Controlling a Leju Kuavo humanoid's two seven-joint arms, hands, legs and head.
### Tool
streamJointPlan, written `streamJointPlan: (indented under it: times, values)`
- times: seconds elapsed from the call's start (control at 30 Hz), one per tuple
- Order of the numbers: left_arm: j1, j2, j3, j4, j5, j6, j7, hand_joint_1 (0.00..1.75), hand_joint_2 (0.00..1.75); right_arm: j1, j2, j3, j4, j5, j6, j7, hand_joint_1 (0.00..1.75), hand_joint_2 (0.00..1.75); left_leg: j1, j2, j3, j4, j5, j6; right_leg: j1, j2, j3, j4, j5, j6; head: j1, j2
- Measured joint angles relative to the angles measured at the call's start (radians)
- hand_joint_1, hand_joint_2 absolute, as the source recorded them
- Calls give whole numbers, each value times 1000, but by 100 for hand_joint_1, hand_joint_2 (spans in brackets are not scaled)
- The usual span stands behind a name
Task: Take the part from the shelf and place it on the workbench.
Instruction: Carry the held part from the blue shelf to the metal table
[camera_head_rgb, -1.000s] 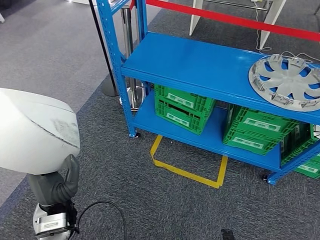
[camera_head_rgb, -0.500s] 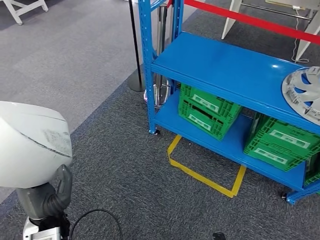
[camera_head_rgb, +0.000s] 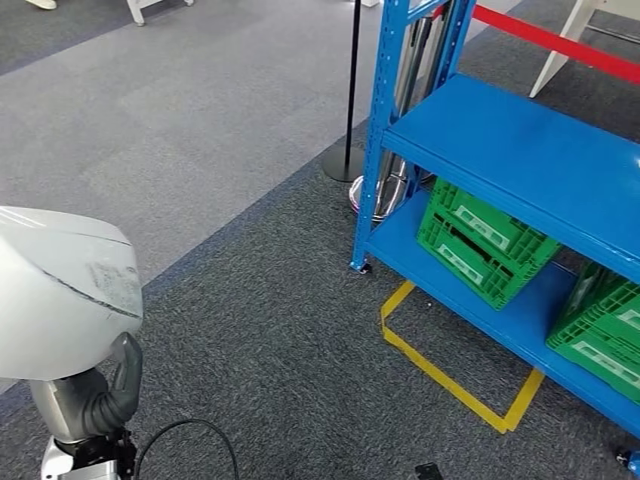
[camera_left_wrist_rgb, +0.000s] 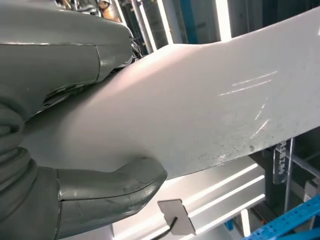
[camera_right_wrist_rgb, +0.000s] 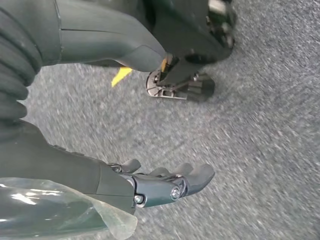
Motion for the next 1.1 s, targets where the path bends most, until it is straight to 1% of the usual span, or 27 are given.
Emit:
streamJointPlan:
  times: [0.03,0.07,0.1,0.17,0.23,0.27,0.3,0.33,0.37,0.4,0.47,0.53,0.6,0.63,0.67,0.73,0.77,0.8,0.83,0.87,0.9,0.93,0.97,1.0,1.03,1.07,1.1]
  values:
    - [1,0,0,-1,-1,0,0,175,175,0,0,0,0,0,-2,-1,0,175,2,-11,-5,2,3,-6,1,7,7,-11,-3,0,0,0]
    - [3,0,0,-2,-2,-1,0,175,175,0,0,0,0,1,-4,-2,0,175,4,-22,-10,3,6,-12,1,-2,10,-16,-2,-1,0,0]
    - [5,0,1,-3,-2,-1,0,175,175,0,1,0,0,4,-7,-3,0,175,5,-21,-14,6,5,-18,1,-14,11,-17,1,-4,0,0]
    - [7,-1,1,-5,-3,-1,0,175,175,1,3,1,0,10,-11,-6,0,175,3,23,-33,46,-23,-29,-1,-43,14,-22,5,-12,-4,0]
    - [6,-1,2,-6,-3,-2,0,175,175,3,4,2,0,16,-12,-7,0,175,5,80,-84,161,-88,-41,0,-74,15,-23,4,-17,-8,0]
    - [6,-1,2,-6,-3,-2,0,175,175,5,4,4,0,20,-13,-6,0,175,8,91,-113,228,-117,-46,1,-91,15,-23,3,-19,-8,0]
    - [7,-1,2,-6,-3,-3,0,175,175,6,4,6,0,25,-15,-6,0,175,12,96,-133,276,-132,-49,2,-108,14,-23,2,-19,-8,0]
    - [8,0,2,-6,-3,-4,0,175,175,6,4,9,0,30,-16,-6,0,175,15,99,-137,289,-128,-52,2,-123,15,-23,2,-19,-8,0]
    - [8,0,2,-6,-3,-4,0,175,175,5,4,13,0,34,-17,-6,0,175,17,104,-121,261,-105,-53,2,-138,16,-23,0,-18,-8,0]
    - [9,0,2,-6,-3,-4,0,175,175,4,4,16,0,37,-17,-5,0,175,18,114,-88,201,-72,-52,2,-152,18,-23,-1,-17,-8,0]
    - [7,0,2,-7,-3,-4,0,175,175,3,5,19,0,41,-18,-5,0,175,13,156,-18,67,-24,-46,5,-174,22,-21,-6,-10,-8,0]
    - [7,-1,3,-7,-3,-5,0,175,175,2,5,22,0,45,-19,-5,0,175,5,176,7,11,-16,-32,10,-194,24,-19,-11,0,-7,0]
    - [10,-1,5,-8,-3,-6,0,175,175,-1,6,27,0,49,-20,-4,0,175,3,157,3,7,-15,-16,9,-210,24,-18,-15,10,-7,0]
    - [11,-1,6,-8,-3,-7,0,175,175,-3,6,30,0,51,-21,-4,0,175,4,146,3,4,-12,-10,7,-197,22,-11,-23,15,-6,0]
    - [10,-1,7,-9,-3,-8,0,175,175,-4,7,33,0,52,-21,-4,0,175,6,136,4,1,-10,-3,5,-172,12,12,-41,19,-4,0]
    - [8,-3,8,-11,-4,-11,0,175,175,-3,7,35,0,53,-21,-4,0,175,7,115,3,-2,-6,7,2,-110,-40,121,-99,23,1,0]
    - [8,-4,8,-11,-5,-12,0,175,175,-1,7,35,0,53,-22,-4,0,175,6,102,2,-1,-6,10,2,-93,-75,193,-129,23,2,0]
    - [9,-6,8,-11,-6,-13,0,175,175,1,7,35,0,53,-22,-3,0,175,5,88,1,-1,-5,11,2,-87,-105,249,-145,24,3,0]
    - [11,-6,8,-11,-6,-13,0,175,175,4,7,35,0,53,-22,-2,0,175,4,73,1,-1,-5,12,2,-83,-121,273,-142,23,3,0]
    - [11,-7,8,-11,-6,-13,1,175,175,5,7,35,1,53,-22,-2,0,175,3,58,1,0,-5,12,2,-81,-119,257,-119,22,3,0]
    - [12,-7,8,-11,-6,-13,1,175,175,6,7,35,1,53,-22,-2,0,175,3,43,2,1,-5,12,1,-73,-97,205,-82,20,3,0]
    - [12,-7,8,-11,-6,-13,1,175,175,5,7,35,1,53,-23,-2,0,175,4,30,2,3,-5,11,0,-52,-68,136,-44,17,3,0]
    - [11,-8,8,-11,-6,-12,1,175,175,5,7,35,1,53,-23,-2,0,175,3,17,0,8,-6,8,-3,-24,-41,72,-18,15,3,0]
    - [11,-8,8,-11,-7,-12,1,175,175,5,7,35,1,53,-24,-1,0,175,4,4,-5,12,-6,3,-5,0,-19,28,-5,13,2,0]
    - [11,-8,8,-12,-7,-11,1,175,175,5,7,35,1,53,-25,0,0,175,6,-8,-12,15,-4,-3,-5,16,-9,8,-4,11,2,0]
    - [12,-8,8,-12,-8,-10,1,175,175,5,7,35,1,54,-25,1,0,175,8,-21,-17,17,-1,-10,-4,16,-5,3,-6,9,2,0]
    - [14,-8,8,-13,-9,-9,1,175,175,4,8,36,1,56,-25,2,0,175,10,-33,-22,17,1,-16,-4,3,-2,2,-5,5,2,0]
